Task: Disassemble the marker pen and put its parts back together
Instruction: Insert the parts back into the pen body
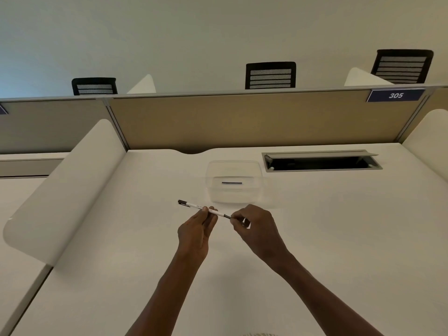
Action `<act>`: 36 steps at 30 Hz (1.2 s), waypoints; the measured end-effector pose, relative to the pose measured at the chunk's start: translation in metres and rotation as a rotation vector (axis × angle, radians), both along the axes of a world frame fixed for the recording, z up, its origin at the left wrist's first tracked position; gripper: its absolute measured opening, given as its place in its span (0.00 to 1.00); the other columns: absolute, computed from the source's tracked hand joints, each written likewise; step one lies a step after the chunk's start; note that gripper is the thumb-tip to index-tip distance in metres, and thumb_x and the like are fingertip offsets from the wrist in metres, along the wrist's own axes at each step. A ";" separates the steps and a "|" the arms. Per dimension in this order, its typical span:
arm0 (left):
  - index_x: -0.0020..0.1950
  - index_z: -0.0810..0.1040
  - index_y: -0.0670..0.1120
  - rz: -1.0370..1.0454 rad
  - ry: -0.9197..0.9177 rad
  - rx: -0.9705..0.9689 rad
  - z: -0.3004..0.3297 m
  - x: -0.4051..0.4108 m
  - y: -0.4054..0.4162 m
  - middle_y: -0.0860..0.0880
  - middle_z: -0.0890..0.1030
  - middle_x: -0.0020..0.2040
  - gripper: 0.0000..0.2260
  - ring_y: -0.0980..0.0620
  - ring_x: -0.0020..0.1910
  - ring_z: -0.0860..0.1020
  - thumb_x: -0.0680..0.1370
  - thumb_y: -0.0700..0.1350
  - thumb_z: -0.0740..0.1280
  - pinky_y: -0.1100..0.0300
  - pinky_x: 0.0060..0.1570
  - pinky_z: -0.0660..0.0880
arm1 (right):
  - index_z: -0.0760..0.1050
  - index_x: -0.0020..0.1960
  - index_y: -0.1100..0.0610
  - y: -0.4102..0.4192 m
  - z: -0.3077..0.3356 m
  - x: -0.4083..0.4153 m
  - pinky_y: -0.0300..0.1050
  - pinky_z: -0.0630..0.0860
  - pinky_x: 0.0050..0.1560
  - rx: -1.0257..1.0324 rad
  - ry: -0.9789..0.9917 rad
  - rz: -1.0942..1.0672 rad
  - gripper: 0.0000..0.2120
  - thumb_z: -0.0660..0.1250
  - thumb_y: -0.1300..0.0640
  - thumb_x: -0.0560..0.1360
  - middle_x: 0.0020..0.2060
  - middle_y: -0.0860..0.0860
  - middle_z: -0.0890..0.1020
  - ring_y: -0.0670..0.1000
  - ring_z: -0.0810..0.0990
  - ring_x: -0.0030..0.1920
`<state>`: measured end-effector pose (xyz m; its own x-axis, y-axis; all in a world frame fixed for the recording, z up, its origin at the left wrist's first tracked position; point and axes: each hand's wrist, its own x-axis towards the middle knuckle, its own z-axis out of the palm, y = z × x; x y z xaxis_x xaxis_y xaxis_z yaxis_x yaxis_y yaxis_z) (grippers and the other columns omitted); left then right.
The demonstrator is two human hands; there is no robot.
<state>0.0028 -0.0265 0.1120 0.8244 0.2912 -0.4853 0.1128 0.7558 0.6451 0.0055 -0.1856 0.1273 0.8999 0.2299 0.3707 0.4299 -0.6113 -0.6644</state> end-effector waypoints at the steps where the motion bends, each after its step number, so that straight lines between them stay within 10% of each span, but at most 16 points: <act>1: 0.50 0.81 0.33 -0.003 0.009 -0.010 0.000 0.000 -0.002 0.38 0.84 0.48 0.05 0.44 0.51 0.84 0.78 0.33 0.67 0.55 0.49 0.82 | 0.82 0.44 0.54 0.002 0.001 0.002 0.41 0.74 0.38 0.006 -0.014 0.003 0.02 0.71 0.58 0.73 0.36 0.49 0.81 0.46 0.76 0.35; 11: 0.56 0.78 0.31 -0.028 0.080 -0.191 0.000 -0.002 -0.010 0.34 0.80 0.59 0.08 0.44 0.54 0.83 0.78 0.33 0.67 0.58 0.45 0.82 | 0.79 0.59 0.57 0.011 0.002 0.003 0.36 0.77 0.42 0.149 -0.026 0.037 0.18 0.75 0.59 0.70 0.44 0.49 0.82 0.47 0.78 0.39; 27: 0.51 0.80 0.32 -0.071 0.070 -0.178 -0.003 -0.002 -0.007 0.36 0.84 0.50 0.06 0.46 0.44 0.86 0.78 0.34 0.67 0.58 0.43 0.83 | 0.82 0.48 0.58 0.013 -0.003 0.005 0.42 0.78 0.39 0.137 -0.098 0.028 0.05 0.73 0.60 0.73 0.39 0.51 0.84 0.47 0.79 0.36; 30: 0.49 0.81 0.33 -0.148 0.087 0.023 -0.004 -0.004 -0.005 0.35 0.85 0.48 0.08 0.44 0.46 0.86 0.78 0.39 0.68 0.57 0.46 0.83 | 0.83 0.47 0.59 0.012 -0.005 0.006 0.43 0.79 0.39 0.126 -0.102 0.026 0.04 0.73 0.62 0.72 0.38 0.51 0.84 0.47 0.80 0.36; 36: 0.40 0.83 0.47 -0.116 0.119 1.022 -0.017 -0.011 0.000 0.51 0.85 0.34 0.10 0.53 0.35 0.84 0.77 0.52 0.70 0.62 0.38 0.79 | 0.83 0.46 0.60 0.012 -0.005 0.012 0.45 0.79 0.38 0.096 -0.116 0.003 0.04 0.72 0.65 0.71 0.37 0.53 0.84 0.49 0.79 0.34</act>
<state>-0.0079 -0.0268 0.0947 0.8365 0.5320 -0.1316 0.2553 -0.1657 0.9526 0.0173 -0.1739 0.1221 0.8492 0.1909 0.4923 0.5086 -0.5463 -0.6655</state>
